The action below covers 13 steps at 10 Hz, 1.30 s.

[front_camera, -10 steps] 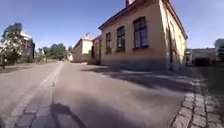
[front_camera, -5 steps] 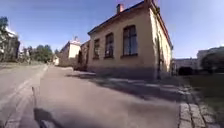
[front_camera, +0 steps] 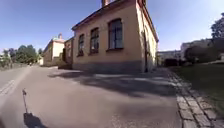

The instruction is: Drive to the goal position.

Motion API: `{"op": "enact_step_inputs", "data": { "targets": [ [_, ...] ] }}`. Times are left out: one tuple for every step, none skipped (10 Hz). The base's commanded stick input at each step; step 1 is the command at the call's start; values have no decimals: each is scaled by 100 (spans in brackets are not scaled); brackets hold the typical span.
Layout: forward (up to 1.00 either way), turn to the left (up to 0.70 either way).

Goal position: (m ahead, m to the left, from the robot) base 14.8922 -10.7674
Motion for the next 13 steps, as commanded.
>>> {"op": "enact_step_inputs", "data": {
  "targets": [
    [70, -35],
    [70, -35],
    [70, -35],
    [70, -35],
    [70, -35],
    [70, -35],
    [70, -35],
    [70, -35],
    [70, -35],
    [70, -19],
    [70, 0],
    [70, 0],
    [70, 0]
  ]
}}
